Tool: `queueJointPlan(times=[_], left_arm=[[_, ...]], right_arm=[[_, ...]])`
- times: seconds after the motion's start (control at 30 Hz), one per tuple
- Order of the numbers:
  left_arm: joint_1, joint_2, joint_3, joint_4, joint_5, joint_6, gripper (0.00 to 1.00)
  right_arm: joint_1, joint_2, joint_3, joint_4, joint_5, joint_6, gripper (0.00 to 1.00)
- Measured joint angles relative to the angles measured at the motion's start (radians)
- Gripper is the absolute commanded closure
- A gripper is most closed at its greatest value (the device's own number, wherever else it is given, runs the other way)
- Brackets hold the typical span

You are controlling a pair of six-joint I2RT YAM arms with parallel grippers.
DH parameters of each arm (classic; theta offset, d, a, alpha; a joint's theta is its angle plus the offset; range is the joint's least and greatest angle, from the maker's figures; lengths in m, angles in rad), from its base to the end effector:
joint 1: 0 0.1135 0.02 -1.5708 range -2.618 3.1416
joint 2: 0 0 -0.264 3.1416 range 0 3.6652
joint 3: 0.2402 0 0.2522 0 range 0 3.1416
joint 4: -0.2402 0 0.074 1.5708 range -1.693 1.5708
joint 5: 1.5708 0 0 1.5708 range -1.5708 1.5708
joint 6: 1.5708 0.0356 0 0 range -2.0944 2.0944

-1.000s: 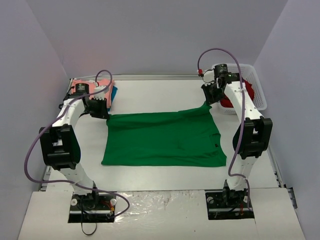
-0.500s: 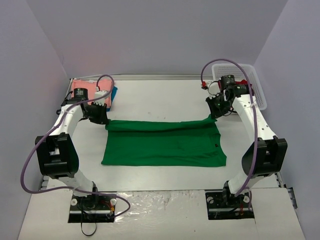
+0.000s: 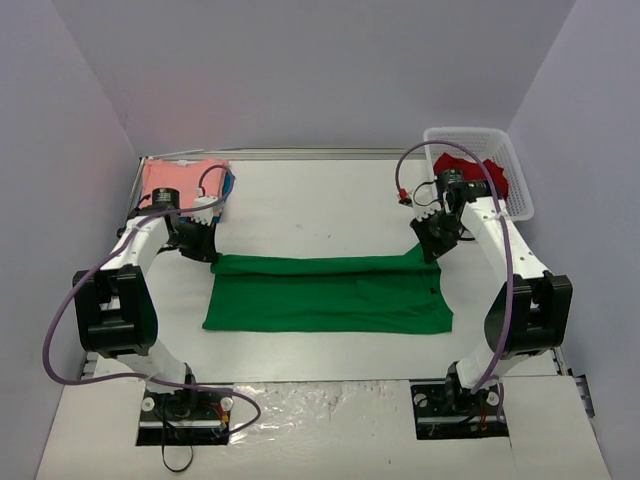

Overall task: Fold and stack the t-shirts
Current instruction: Fold the other side of the tshirt into a rectangle

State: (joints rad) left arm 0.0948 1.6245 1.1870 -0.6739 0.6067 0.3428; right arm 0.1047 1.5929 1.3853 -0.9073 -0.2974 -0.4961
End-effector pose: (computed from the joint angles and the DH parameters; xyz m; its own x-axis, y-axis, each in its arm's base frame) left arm 0.3277 0.0108 0.2351 -0.7819 0.2030 -0.5894 0.4637 0.8213 -0.3323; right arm 0.3226 0.0444 0.2887 -0.6767 -0.5287 -0.5124 -0.6257 0.7797 0.0218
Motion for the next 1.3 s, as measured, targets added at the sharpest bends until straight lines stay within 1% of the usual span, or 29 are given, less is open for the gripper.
queueJointPlan(times=[0.3, 0.37, 0.4, 0.43, 0.5, 0.53, 0.67, 0.8, 0.97, 1.13, 1.3], left_arm=[[0.000, -0.002, -0.032, 0.013, -0.019, 0.021, 0.98], [0.000, -0.002, -0.038, 0.015, -0.021, 0.025, 0.98], [0.000, -0.002, -0.040, 0.014, -0.021, 0.029, 0.94], [0.000, -0.002, -0.043, 0.015, -0.022, 0.037, 0.91], [0.000, -0.002, -0.050, 0.014, -0.020, 0.055, 0.84], [0.001, -0.002, -0.054, 0.012, -0.020, 0.068, 0.80], [0.004, -0.003, -0.065, -0.010, -0.016, 0.111, 0.78], [0.005, -0.019, -0.069, -0.042, -0.011, 0.144, 0.78], [0.005, -0.066, -0.069, -0.069, -0.003, 0.160, 0.77], [0.005, -0.078, -0.055, -0.093, 0.005, 0.160, 0.77], [0.005, -0.078, -0.032, -0.108, 0.029, 0.148, 0.77]], right_arm=[[0.016, 0.000, -0.061, -0.019, -0.007, -0.013, 1.00], [0.022, 0.000, -0.078, -0.021, -0.007, -0.015, 0.92], [0.024, 0.001, -0.088, -0.021, -0.007, -0.015, 0.86], [0.028, 0.001, -0.097, -0.021, -0.007, -0.017, 0.69], [0.035, 0.005, -0.112, -0.025, -0.006, -0.023, 0.68], [0.036, 0.006, -0.119, -0.025, -0.006, -0.027, 0.65], [0.041, 0.008, -0.134, -0.029, -0.004, -0.030, 0.62], [0.041, 0.013, -0.132, -0.033, -0.002, -0.032, 0.62], [0.047, 0.056, -0.086, -0.044, -0.006, -0.034, 0.61], [0.064, 0.152, 0.023, -0.047, -0.051, -0.041, 0.62], [0.121, 0.302, 0.112, -0.024, -0.104, -0.051, 0.61]])
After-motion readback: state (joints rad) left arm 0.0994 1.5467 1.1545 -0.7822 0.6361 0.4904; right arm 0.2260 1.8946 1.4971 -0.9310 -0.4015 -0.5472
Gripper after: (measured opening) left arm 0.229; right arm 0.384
